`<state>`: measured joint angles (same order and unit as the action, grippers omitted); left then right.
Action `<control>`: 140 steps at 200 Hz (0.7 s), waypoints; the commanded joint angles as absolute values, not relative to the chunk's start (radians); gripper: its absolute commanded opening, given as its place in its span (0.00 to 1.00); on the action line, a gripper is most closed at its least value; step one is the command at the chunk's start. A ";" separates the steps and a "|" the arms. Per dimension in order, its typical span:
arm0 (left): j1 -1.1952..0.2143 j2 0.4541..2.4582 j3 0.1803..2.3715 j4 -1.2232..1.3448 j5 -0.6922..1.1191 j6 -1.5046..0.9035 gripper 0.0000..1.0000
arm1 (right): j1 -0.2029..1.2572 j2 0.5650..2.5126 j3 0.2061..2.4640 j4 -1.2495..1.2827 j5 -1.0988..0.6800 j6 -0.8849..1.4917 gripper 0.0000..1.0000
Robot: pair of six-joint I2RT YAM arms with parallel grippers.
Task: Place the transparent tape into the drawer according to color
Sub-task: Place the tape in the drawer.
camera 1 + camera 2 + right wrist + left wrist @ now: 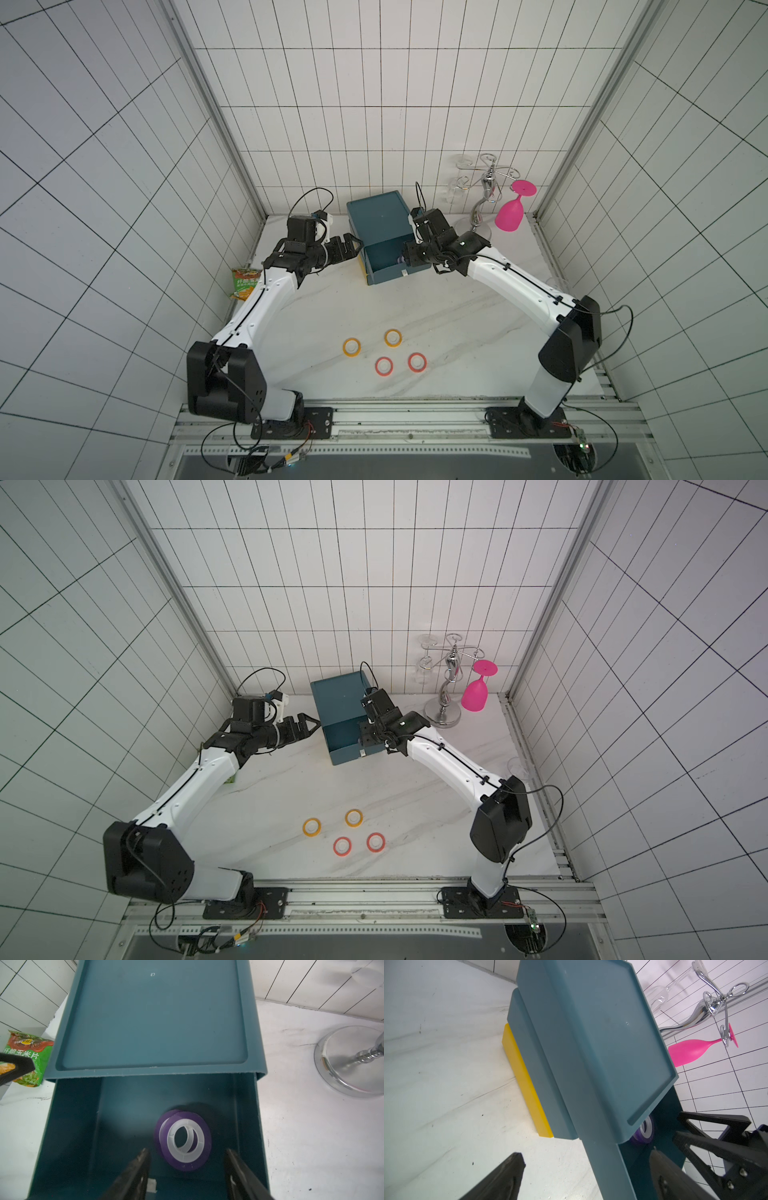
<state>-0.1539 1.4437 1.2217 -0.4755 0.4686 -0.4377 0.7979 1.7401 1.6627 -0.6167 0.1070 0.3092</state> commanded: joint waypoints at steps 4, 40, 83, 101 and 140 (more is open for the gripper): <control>-0.177 1.495 1.293 -0.456 0.430 -0.428 0.98 | 0.792 1.633 1.609 -0.571 0.085 0.307 0.67; -0.194 1.562 1.358 -0.455 0.409 -0.425 0.95 | 0.812 1.501 1.464 -0.526 0.038 0.340 0.72; -0.206 1.626 1.408 -0.457 0.376 -0.427 0.85 | 0.836 1.390 1.307 -0.483 -0.022 0.388 0.83; -0.209 1.648 1.426 -0.457 0.376 -0.431 0.76 | 0.844 1.371 1.240 -0.448 -0.029 0.394 0.85; -0.215 1.675 1.432 -0.462 0.374 -0.434 0.60 | 0.848 1.392 1.155 -0.345 -0.049 0.402 0.78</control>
<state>-0.2081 1.6558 1.4059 -0.4690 0.3847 -0.4389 0.8383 1.3846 1.1957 -0.4404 -0.0261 0.3840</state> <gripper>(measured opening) 0.616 0.811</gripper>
